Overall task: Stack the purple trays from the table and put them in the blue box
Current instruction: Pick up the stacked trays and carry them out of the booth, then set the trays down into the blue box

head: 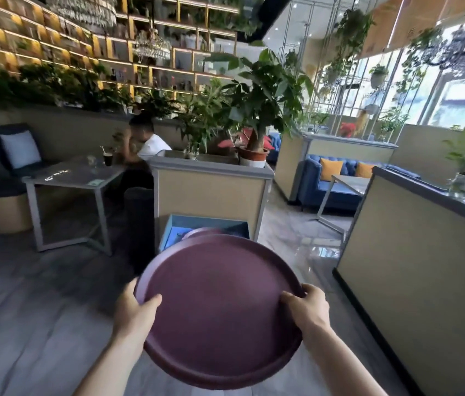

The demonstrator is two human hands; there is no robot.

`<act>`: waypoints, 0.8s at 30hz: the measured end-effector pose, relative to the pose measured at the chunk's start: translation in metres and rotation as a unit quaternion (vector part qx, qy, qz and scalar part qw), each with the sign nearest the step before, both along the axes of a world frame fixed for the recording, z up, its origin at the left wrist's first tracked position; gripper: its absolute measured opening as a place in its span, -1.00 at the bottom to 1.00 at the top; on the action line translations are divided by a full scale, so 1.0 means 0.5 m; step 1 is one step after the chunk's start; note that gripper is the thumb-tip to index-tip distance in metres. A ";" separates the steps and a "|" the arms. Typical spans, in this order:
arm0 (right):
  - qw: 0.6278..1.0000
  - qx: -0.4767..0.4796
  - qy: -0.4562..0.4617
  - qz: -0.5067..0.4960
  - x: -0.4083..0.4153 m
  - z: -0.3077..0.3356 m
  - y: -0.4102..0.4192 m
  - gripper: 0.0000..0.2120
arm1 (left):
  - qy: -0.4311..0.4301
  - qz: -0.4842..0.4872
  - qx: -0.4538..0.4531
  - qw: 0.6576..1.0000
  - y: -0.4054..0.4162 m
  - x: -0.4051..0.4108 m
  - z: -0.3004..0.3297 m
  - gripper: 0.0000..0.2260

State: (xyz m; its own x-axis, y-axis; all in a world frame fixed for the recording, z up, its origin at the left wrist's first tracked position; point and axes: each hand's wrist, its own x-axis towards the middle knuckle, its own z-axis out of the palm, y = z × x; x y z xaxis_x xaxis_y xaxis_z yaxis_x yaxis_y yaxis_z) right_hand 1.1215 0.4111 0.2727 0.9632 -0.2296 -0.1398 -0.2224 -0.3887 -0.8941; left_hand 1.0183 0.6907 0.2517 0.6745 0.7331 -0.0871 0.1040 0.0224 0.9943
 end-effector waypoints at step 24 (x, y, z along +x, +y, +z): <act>0.993 -0.070 0.092 -0.039 0.519 -0.158 0.288 -0.72 | 0.065 -0.025 0.022 0.997 0.304 0.531 -0.148 -0.47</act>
State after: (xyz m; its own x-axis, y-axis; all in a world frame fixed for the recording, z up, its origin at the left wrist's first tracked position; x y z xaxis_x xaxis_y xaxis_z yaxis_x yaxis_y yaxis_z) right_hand 1.3808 0.5549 0.1938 0.9027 -0.3321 -0.2734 -0.4115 -0.4816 -0.7738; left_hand 1.2838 0.8425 0.1775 0.6947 0.7044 -0.1452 0.2328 -0.0292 0.9721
